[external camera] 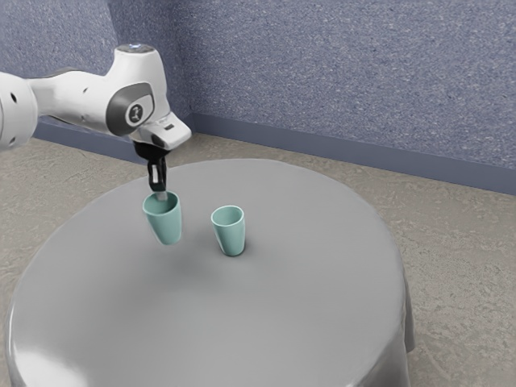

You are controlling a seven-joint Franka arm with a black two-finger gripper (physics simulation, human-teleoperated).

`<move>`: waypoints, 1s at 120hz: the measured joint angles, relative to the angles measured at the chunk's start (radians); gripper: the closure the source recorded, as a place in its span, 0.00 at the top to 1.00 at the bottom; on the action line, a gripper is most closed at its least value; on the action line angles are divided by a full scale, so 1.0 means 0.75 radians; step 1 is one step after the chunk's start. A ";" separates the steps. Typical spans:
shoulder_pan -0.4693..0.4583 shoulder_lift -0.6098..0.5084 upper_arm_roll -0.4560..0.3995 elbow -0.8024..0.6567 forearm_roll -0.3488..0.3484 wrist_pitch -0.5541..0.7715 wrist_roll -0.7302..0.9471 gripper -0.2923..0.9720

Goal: Place the left cup onto the right cup

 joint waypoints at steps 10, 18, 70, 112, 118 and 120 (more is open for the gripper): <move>-0.016 -0.019 0.000 0.007 0.015 -0.011 -0.008 0.15; -0.028 -0.034 0.000 0.011 0.023 -0.018 -0.014 0.15; -0.119 -0.036 0.000 0.124 0.069 -0.079 -0.047 0.15; -0.176 0.079 0.000 0.273 0.060 -0.122 -0.060 0.15; -0.185 0.095 0.000 0.295 0.059 -0.127 -0.062 0.15; -0.188 0.101 0.000 0.301 0.058 -0.128 -0.062 0.15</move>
